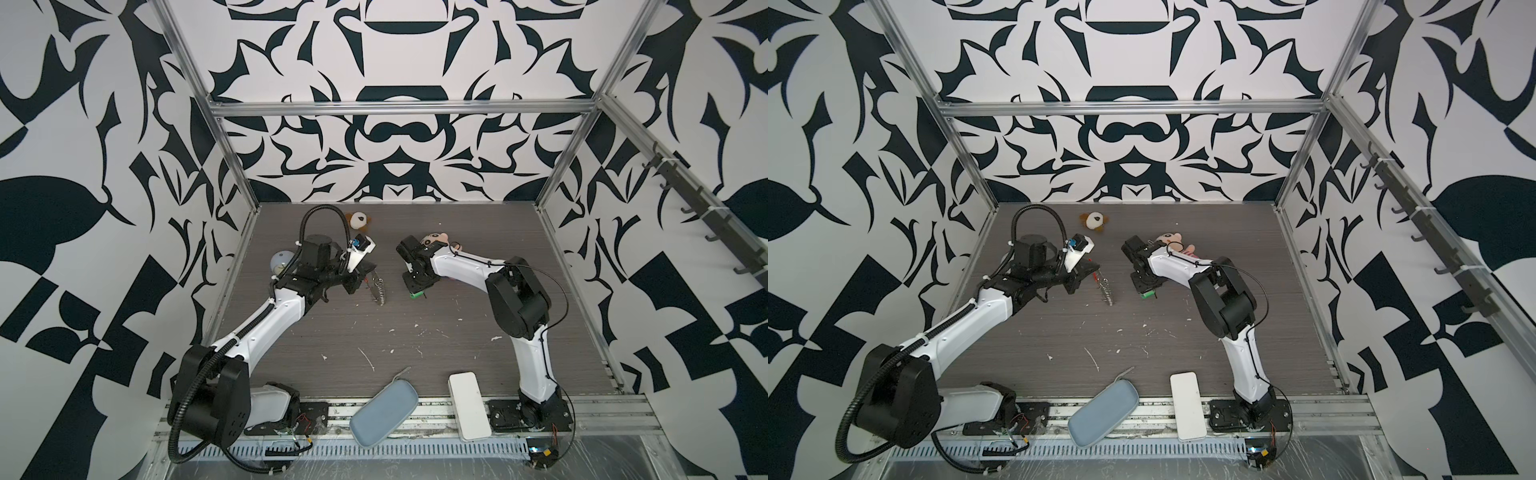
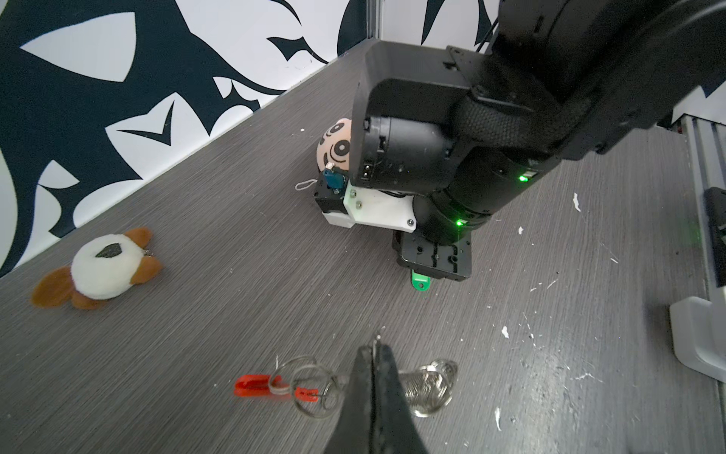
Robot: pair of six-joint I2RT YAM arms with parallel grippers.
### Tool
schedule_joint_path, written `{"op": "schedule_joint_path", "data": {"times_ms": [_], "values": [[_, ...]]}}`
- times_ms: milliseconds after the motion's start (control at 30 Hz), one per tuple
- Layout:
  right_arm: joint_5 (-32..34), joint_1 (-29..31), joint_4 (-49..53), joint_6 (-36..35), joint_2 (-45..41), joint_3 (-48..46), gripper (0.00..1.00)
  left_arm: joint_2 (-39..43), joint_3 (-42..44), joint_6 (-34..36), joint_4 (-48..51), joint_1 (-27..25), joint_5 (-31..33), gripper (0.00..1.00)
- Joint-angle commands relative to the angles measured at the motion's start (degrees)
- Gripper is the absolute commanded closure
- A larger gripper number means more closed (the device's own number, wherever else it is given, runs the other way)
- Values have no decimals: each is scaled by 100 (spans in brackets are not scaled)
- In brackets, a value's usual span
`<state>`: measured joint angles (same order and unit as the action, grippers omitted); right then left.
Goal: Put the keys on the keyring
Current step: 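Lift the green tag with the right gripper off the table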
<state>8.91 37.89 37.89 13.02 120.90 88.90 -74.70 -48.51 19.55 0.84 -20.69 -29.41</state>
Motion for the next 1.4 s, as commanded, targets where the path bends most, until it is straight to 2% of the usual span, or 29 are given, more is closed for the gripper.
{"op": "schedule_joint_path", "data": {"times_ms": [0,300,500,633,1367], "values": [[-75,-18,52,-55,-408,-45,78,-68,-202,84,61,-20,-140,100],[-169,-36,-101,-68,-832,-385,71,-80,-211,102,103,-40,-147,100],[-256,-36,-440,-410,-1059,-952,80,-103,-221,115,127,-49,-141,100],[-301,-31,-637,-475,-1106,-1155,81,-106,-228,123,136,-58,-150,100],[-300,-36,-630,-598,-761,-931,83,-116,-229,135,153,-61,-127,100]]}}
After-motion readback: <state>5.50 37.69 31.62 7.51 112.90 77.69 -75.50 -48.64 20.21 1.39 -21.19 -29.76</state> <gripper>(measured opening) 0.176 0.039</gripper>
